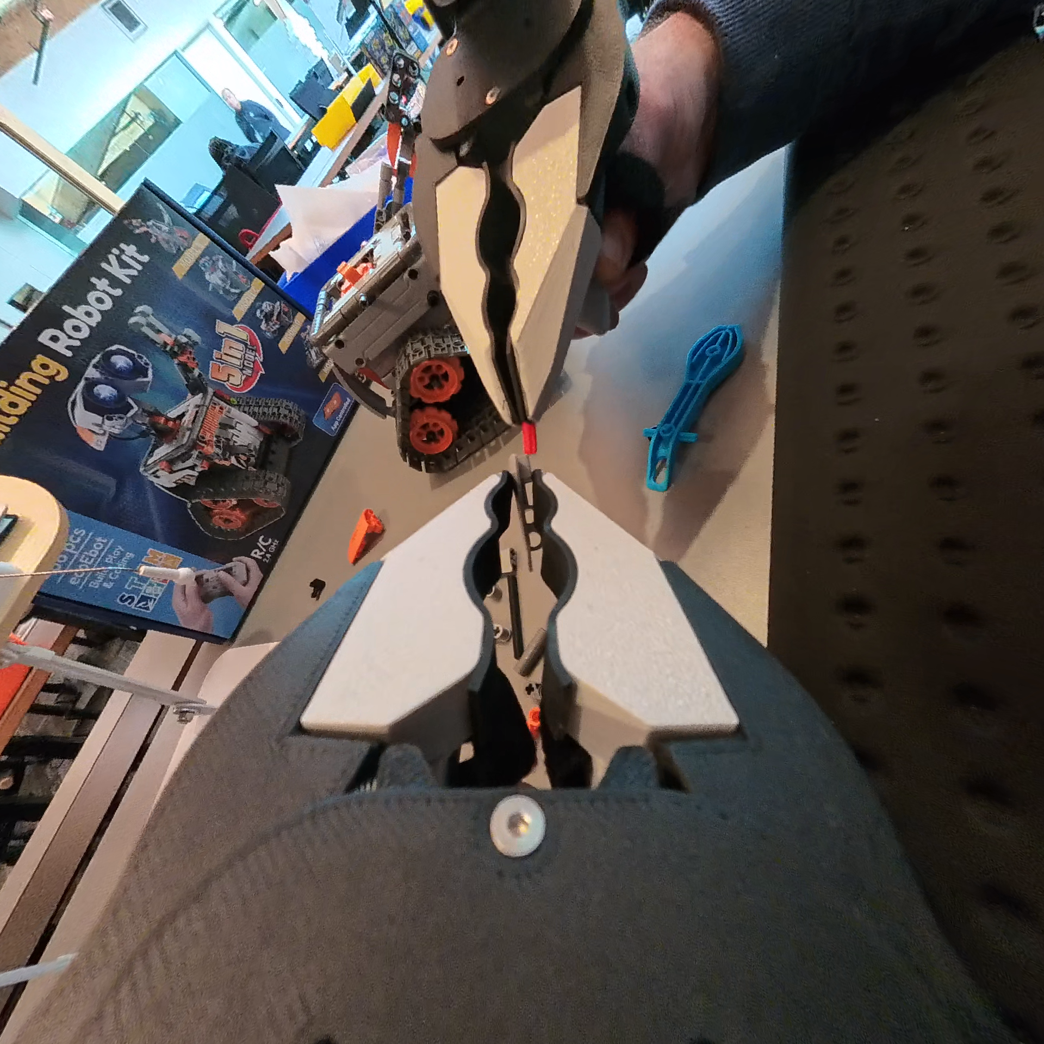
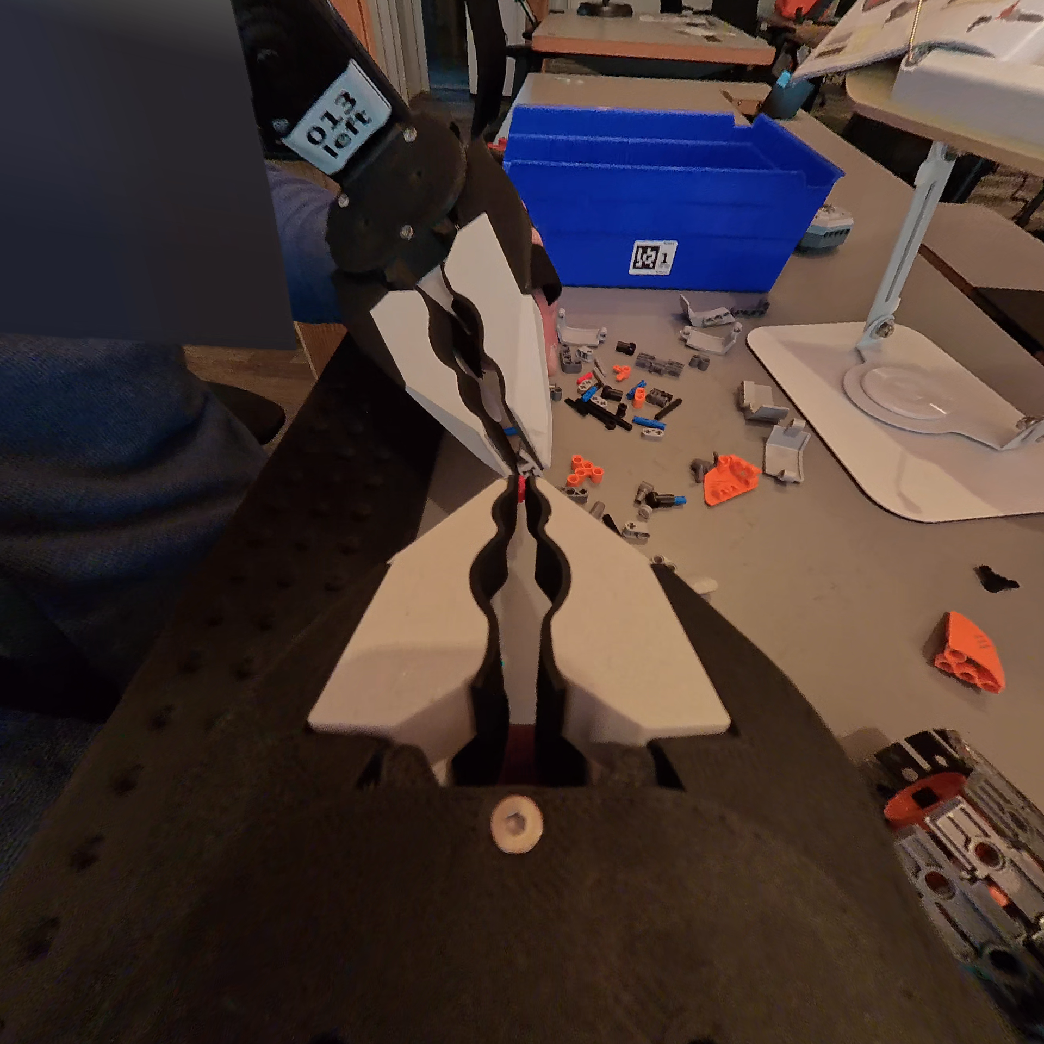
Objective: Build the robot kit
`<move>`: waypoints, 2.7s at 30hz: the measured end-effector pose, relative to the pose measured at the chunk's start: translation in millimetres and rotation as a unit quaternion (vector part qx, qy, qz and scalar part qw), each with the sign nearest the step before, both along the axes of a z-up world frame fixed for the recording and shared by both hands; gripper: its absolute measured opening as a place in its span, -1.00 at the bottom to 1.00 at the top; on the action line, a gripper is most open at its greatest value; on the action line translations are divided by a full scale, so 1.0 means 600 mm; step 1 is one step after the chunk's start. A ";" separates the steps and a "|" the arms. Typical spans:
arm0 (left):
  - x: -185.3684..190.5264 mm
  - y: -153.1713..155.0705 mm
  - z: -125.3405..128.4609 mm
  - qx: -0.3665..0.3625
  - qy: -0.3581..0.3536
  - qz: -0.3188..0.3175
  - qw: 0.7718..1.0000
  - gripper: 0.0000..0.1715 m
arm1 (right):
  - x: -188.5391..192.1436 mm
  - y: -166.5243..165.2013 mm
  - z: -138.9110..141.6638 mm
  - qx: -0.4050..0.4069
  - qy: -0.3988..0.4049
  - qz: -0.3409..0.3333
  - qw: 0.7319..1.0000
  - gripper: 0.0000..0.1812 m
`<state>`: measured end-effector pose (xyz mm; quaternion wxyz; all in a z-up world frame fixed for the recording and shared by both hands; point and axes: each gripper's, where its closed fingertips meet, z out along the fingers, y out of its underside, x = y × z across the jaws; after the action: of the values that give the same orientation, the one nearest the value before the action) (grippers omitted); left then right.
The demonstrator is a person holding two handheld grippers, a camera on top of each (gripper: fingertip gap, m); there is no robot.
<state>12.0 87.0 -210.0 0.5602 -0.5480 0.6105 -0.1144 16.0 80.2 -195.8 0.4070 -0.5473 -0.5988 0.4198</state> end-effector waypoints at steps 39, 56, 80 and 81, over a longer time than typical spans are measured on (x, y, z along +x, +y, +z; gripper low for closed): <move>0.006 0.007 0.008 0.218 0.100 0.051 0.969 -0.95 | 0.006 0.015 0.000 -0.065 -0.018 -0.026 0.997 -1.00; 0.009 0.011 0.005 0.240 0.118 0.058 0.962 -0.94 | 0.007 0.015 0.003 -0.074 -0.011 -0.026 0.997 -1.00; -0.047 -0.003 -0.081 0.029 0.155 0.030 0.987 -0.95 | -0.004 -0.057 -0.162 -0.015 -0.280 -0.024 0.960 -0.91; -0.047 -0.006 -0.084 0.023 0.158 0.026 0.987 -0.94 | -0.005 -0.056 -0.164 -0.006 -0.284 -0.026 0.958 -0.98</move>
<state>-15.9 83.4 -260.4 0.4723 -0.5617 0.6793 0.0026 13.1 46.3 -294.0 0.2276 -0.6618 -0.6728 0.2399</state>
